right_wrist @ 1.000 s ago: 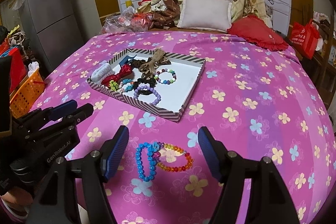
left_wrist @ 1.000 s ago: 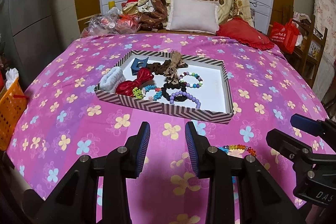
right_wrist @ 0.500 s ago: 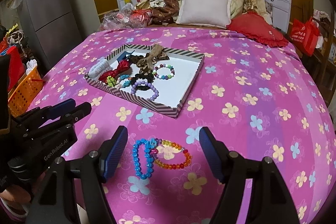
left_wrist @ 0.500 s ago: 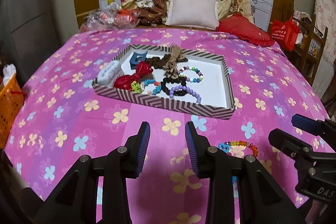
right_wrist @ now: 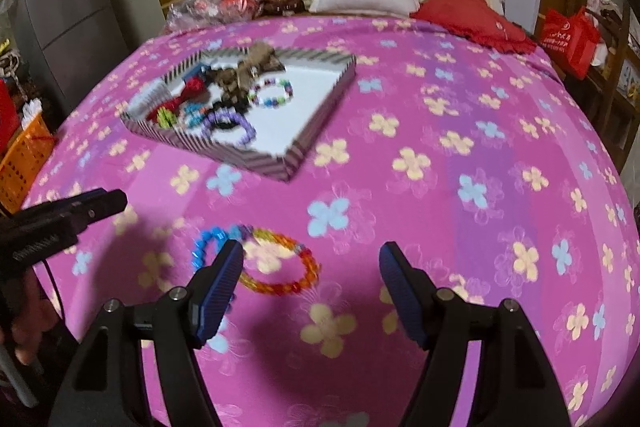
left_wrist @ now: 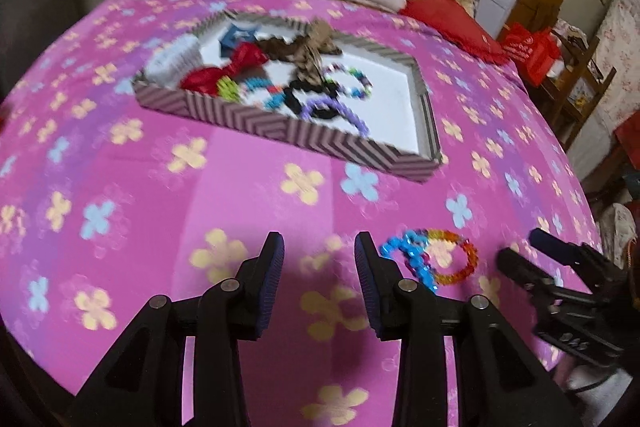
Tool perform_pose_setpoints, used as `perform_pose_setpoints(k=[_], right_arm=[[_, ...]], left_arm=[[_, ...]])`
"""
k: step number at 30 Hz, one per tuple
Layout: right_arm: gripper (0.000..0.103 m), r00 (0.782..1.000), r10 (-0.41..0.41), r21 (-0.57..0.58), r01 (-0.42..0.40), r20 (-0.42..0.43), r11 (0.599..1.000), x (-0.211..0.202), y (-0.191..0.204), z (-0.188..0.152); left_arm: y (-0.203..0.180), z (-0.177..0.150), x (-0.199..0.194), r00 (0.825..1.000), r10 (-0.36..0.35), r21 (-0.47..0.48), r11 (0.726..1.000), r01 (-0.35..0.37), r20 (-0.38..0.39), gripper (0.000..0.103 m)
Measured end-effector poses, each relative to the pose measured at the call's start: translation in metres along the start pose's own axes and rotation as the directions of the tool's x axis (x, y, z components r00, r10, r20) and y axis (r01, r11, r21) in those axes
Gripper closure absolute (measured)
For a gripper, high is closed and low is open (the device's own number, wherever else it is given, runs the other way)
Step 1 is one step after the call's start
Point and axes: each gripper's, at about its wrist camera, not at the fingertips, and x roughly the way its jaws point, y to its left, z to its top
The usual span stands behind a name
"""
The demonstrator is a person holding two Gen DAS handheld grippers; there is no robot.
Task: Organize jewelry
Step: 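Grasp the blue bead bracelet with the left tool while the right tool grasps the amber heart bracelet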
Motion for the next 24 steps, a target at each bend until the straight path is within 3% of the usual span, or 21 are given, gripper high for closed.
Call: perform_pose_setpoints(k=[14,24], right_arm=[[0.031,0.993,-0.104,-0.1,0.099,-0.051,0.99,0.046,0.007,-0.008],[0.032,0.982,-0.19,-0.146,0.186,-0.016,0.972,0.048,-0.006,-0.004]], left_arm=[[-0.01,-0.006,0.017,0.999,0.037,0.039,0.999,-0.036,-0.027,0.057],[-0.018,-0.005,0.023,0.998,0.051,0.062,0.997,-0.049,-0.029,0.057]])
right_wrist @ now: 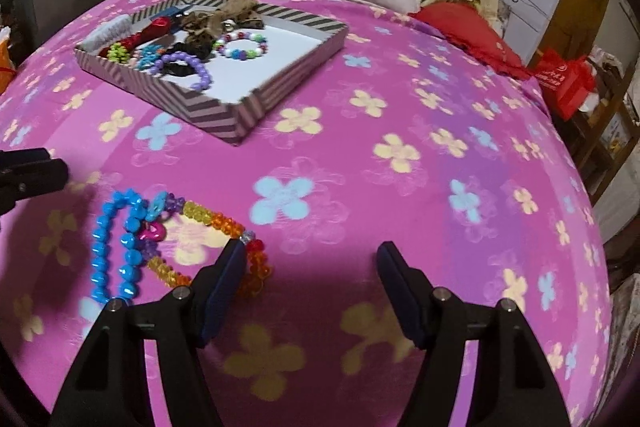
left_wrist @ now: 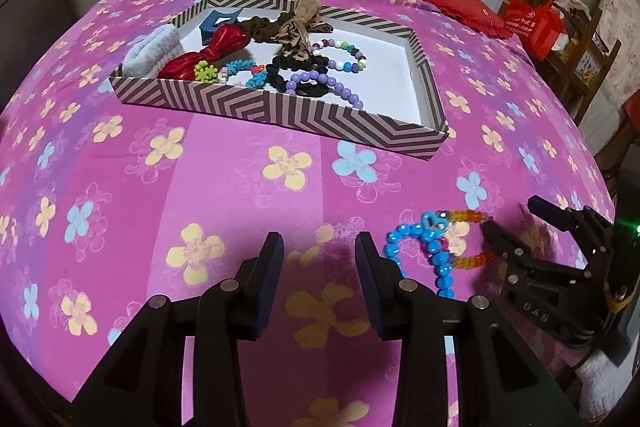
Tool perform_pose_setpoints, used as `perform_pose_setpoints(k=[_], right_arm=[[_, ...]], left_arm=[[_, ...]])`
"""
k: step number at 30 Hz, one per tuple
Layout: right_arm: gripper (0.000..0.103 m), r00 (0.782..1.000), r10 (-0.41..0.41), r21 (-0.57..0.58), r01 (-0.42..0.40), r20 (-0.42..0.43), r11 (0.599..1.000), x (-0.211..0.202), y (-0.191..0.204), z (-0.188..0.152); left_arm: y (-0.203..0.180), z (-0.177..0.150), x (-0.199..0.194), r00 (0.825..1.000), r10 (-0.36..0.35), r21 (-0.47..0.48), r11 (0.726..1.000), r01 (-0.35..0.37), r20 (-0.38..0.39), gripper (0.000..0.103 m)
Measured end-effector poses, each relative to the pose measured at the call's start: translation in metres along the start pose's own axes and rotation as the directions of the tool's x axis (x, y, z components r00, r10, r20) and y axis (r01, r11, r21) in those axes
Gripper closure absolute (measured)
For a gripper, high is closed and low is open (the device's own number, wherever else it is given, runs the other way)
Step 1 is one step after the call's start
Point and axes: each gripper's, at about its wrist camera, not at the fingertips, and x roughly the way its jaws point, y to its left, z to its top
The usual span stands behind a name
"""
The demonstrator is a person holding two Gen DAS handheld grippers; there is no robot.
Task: Organize jewelry
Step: 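Grasp the blue bead bracelet with the left tool while the right tool grasps the amber heart bracelet, then lift the blue bracelet into the box with the left tool while the right tool releases the amber bracelet there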
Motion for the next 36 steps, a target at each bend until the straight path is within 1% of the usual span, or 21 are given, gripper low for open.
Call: perform_pose_setpoints(k=[4,8,13,22,23,24,26,27,28,29,30,31,32,34,36], right_arm=[[0.032,1.0,-0.006,0.03,0.006,-0.006,1.0,0.0,-0.014,-0.004],[0.032,0.998,0.055,0.075,-0.055,-0.003,0.996,0.002,-0.023,-0.008],[0.032,0.995,0.103,0.102,-0.104,0.007,0.989,0.004,-0.029,-0.011],[0.033,0.99,0.14,0.059,-0.141,0.035,0.988,0.004,-0.028,-0.012],[0.034,0.989,0.144,0.053,-0.146,0.039,0.988,0.004,-0.027,-0.012],[0.038,0.988,0.15,0.044,-0.152,0.046,0.987,0.004,-0.026,-0.012],[0.049,0.985,0.164,0.022,-0.165,0.055,0.986,0.003,-0.024,-0.01],[0.061,0.984,0.169,0.004,-0.17,0.06,0.985,0.002,-0.021,-0.01],[0.073,0.983,0.172,-0.011,-0.172,0.063,0.985,0.002,-0.019,-0.009],[0.078,0.983,0.173,-0.033,-0.171,0.065,0.985,0.002,-0.015,-0.008],[0.085,0.983,0.172,-0.045,-0.169,0.063,0.985,0.002,-0.012,-0.007],[0.09,0.983,0.172,-0.06,-0.169,0.058,0.984,0.002,-0.009,-0.006],[0.092,0.983,0.174,-0.069,-0.17,0.054,0.983,0.002,-0.008,-0.004],[0.093,0.983,0.177,-0.086,-0.173,0.049,0.981,-0.001,-0.005,-0.002],[0.093,0.983,0.171,-0.092,-0.165,0.065,0.982,-0.007,-0.005,0.001]], left_arm=[[-0.004,0.0,0.004,1.0,-0.004,0.004,1.0,0.004,-0.011,0.057],[-0.008,0.0,0.008,1.0,-0.013,0.006,1.0,0.013,-0.026,0.057],[-0.014,0.0,0.013,0.998,-0.037,0.012,0.999,0.038,-0.046,0.056],[-0.036,-0.003,0.029,0.993,-0.061,0.061,0.996,0.068,-0.103,0.055],[-0.038,-0.003,0.028,0.994,-0.054,0.07,0.996,0.061,-0.094,0.055],[-0.039,-0.003,0.029,0.994,-0.05,0.077,0.995,0.058,-0.095,0.055],[-0.044,-0.002,0.031,0.995,-0.042,0.089,0.995,0.051,-0.095,0.055],[-0.045,-0.001,0.031,0.995,-0.036,0.092,0.995,0.044,-0.091,0.057],[-0.046,-0.001,0.032,0.995,-0.038,0.092,0.995,0.046,-0.09,0.062],[-0.046,0.0,0.033,0.995,-0.05,0.095,0.994,0.058,-0.088,0.08],[-0.047,0.0,0.034,0.994,-0.058,0.102,0.992,0.067,-0.093,0.085],[-0.048,0.001,0.034,0.994,-0.059,0.114,0.991,0.07,-0.091,0.085],[-0.048,0.002,0.034,0.994,-0.061,0.118,0.99,0.072,-0.095,0.085],[-0.046,0.004,0.03,0.994,-0.073,0.123,0.989,0.083,-0.087,0.085],[-0.042,0.008,0.021,0.995,-0.078,0.124,0.989,0.084,-0.056,0.085]])
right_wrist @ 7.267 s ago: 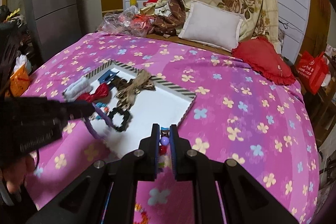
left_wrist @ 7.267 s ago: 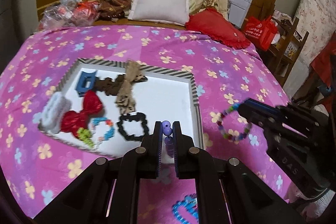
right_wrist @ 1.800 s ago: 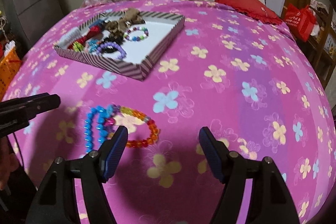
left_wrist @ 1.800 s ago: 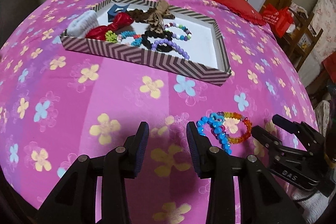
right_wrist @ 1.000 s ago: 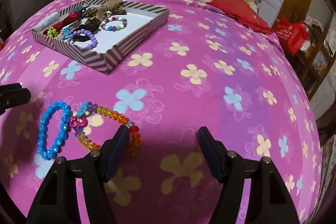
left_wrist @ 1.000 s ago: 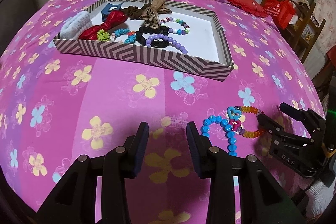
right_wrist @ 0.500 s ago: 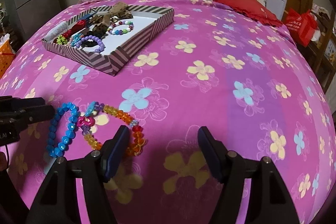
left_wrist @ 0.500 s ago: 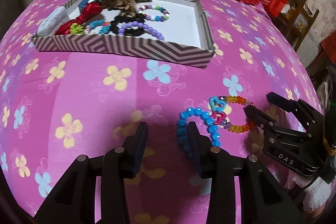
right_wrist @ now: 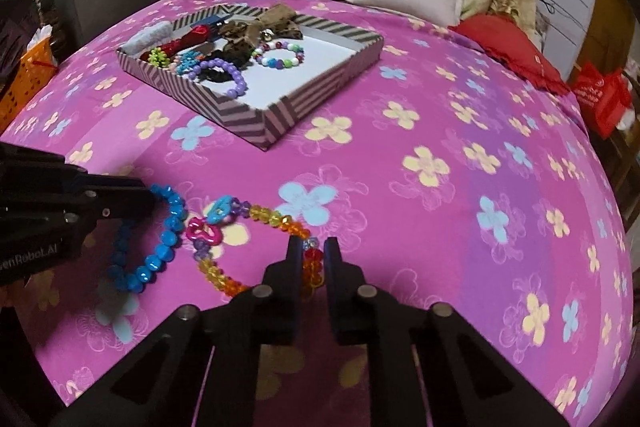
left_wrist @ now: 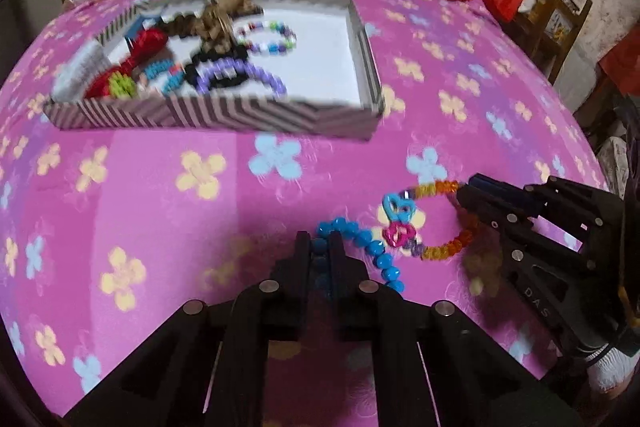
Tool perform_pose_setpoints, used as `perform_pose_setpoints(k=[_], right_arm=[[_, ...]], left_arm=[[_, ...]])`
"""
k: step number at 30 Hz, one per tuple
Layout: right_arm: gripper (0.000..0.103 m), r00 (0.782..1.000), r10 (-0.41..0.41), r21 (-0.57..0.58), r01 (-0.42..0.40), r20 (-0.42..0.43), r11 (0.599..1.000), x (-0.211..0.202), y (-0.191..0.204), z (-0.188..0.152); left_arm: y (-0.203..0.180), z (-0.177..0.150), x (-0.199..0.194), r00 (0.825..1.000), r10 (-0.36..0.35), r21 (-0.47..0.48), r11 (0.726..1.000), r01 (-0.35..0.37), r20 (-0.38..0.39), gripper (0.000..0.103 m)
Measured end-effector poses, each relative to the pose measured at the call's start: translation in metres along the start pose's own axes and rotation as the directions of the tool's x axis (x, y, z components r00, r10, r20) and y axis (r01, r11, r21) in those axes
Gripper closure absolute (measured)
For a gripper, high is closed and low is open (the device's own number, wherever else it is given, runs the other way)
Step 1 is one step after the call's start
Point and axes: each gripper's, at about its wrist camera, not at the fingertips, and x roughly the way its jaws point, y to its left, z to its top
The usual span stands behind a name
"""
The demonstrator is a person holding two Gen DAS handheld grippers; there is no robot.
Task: Organize jewelry
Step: 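Lift the blue bracelet into the box with the left tool while the right tool releases the amber bracelet there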
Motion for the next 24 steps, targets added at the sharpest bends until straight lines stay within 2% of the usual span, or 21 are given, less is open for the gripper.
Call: perform_pose_setpoints(k=[8,12,19,24], right_arm=[[0.093,0.998,0.009,-0.022,-0.007,0.055,1.0,-0.03,0.002,0.024],[0.093,0.996,0.003,-0.047,0.001,0.089,0.999,-0.045,0.005,0.041],[0.093,0.988,-0.016,-0.073,0.027,0.154,0.997,-0.062,-0.001,0.086],[0.093,0.984,0.015,-0.053,-0.005,0.179,0.999,-0.054,-0.01,0.127]], left_arm=[[0.016,0.018,-0.039,0.995,-0.009,-0.009,1.0,0.01,0.096,0.085],[0.025,0.029,-0.053,0.991,0.01,-0.02,1.0,-0.008,0.13,0.085],[0.038,0.054,-0.069,0.982,0.054,-0.034,0.998,-0.049,0.183,0.085],[0.041,0.068,-0.068,0.978,0.07,-0.043,0.997,-0.063,0.195,0.085]])
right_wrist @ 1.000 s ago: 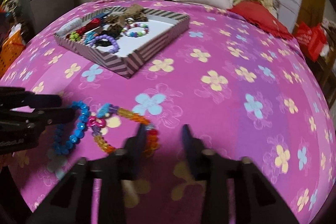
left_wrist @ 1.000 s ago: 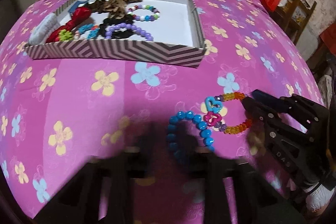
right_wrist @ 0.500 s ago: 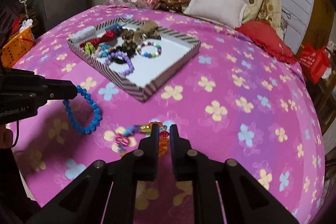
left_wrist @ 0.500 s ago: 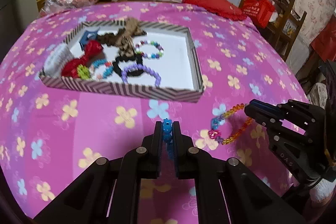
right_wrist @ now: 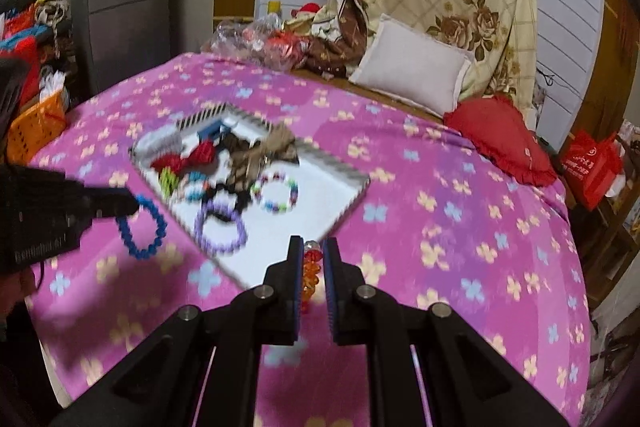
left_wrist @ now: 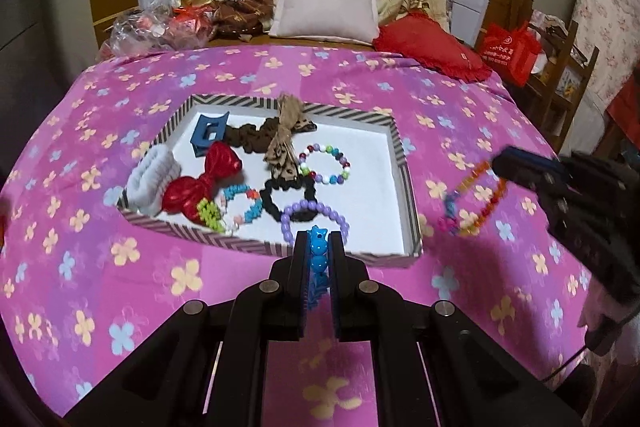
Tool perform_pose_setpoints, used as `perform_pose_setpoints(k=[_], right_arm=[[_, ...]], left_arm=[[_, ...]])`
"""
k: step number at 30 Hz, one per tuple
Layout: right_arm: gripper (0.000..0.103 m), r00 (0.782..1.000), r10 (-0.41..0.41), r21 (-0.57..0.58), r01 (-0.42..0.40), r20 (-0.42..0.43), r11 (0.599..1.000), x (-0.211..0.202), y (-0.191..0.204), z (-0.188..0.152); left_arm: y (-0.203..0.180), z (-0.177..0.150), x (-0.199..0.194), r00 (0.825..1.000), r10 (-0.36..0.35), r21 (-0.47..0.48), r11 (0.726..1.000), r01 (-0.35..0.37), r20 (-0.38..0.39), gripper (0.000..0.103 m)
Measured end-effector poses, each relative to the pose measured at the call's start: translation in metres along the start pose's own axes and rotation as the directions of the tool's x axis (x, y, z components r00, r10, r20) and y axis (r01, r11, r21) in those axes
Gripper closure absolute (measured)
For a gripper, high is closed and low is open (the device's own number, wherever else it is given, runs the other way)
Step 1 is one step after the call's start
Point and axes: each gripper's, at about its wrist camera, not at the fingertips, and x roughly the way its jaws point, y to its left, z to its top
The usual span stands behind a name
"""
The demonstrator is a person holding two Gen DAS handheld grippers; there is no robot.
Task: Organize jewelry
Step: 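Lift the blue bracelet into the box with the left tool while the right tool releases the amber bracelet there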
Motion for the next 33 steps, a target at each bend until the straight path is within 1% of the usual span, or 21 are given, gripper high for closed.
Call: perform_pose_setpoints(k=[3,5,7,10,13,15,19,22,24,25,31,32,33], right_arm=[[0.093,1.0,0.018,0.009,-0.018,-0.003,1.0,0.02,-0.002,0.02],[0.093,0.999,0.04,0.02,-0.04,-0.016,0.999,0.042,-0.003,0.033],[0.093,0.998,0.059,0.023,-0.058,-0.033,0.998,0.062,-0.001,0.04],[0.093,0.995,0.062,0.014,-0.061,-0.072,0.998,0.097,0.001,0.048],[0.093,0.993,0.037,0.008,-0.036,-0.114,0.999,0.132,-0.005,0.05],[0.093,0.989,0.006,0.004,-0.005,-0.148,1.0,0.159,-0.013,0.052],[0.093,0.983,-0.033,0.007,0.034,-0.181,0.999,0.192,-0.029,0.051],[0.093,0.981,-0.039,0.038,0.047,-0.189,0.998,0.208,-0.043,0.05],[0.093,0.982,-0.043,0.045,0.053,-0.186,0.998,0.214,-0.047,0.05],[0.093,0.982,-0.045,0.044,0.054,-0.184,0.998,0.217,-0.047,0.05],[0.093,0.982,-0.037,0.04,0.045,-0.183,0.998,0.229,-0.044,0.049],[0.091,0.983,-0.028,0.059,0.039,-0.18,0.998,0.228,-0.045,0.048],[0.085,0.984,-0.025,0.075,0.039,-0.177,0.996,0.226,-0.047,0.047]], left_arm=[[0.0,0.006,0.006,1.0,0.006,0.001,1.0,-0.006,-0.003,0.085],[0.0,0.011,0.01,1.0,0.007,0.007,1.0,-0.007,-0.005,0.085],[-0.002,0.015,0.014,1.0,0.005,0.014,1.0,-0.005,-0.006,0.085],[-0.008,0.026,0.021,1.0,-0.003,0.023,1.0,0.003,-0.006,0.085],[-0.015,0.037,0.036,1.0,-0.025,0.021,0.999,0.026,-0.017,0.085],[-0.019,0.041,0.045,0.999,-0.043,0.013,0.999,0.043,-0.028,0.085],[-0.03,0.048,0.075,0.993,-0.104,-0.018,0.995,0.103,-0.063,0.085],[-0.029,0.049,0.101,0.985,-0.13,-0.062,0.99,0.123,-0.112,0.085],[-0.025,0.048,0.121,0.982,-0.119,-0.094,0.99,0.106,-0.147,0.085],[-0.021,0.047,0.131,0.982,-0.098,-0.103,0.991,0.082,-0.163,0.085],[-0.011,0.04,0.154,0.975,-0.026,-0.109,0.994,0.002,-0.22,0.085],[-0.01,0.039,0.156,0.974,-0.022,-0.113,0.994,-0.004,-0.227,0.085],[-0.009,0.038,0.158,0.973,-0.021,-0.117,0.993,-0.006,-0.229,0.085]])
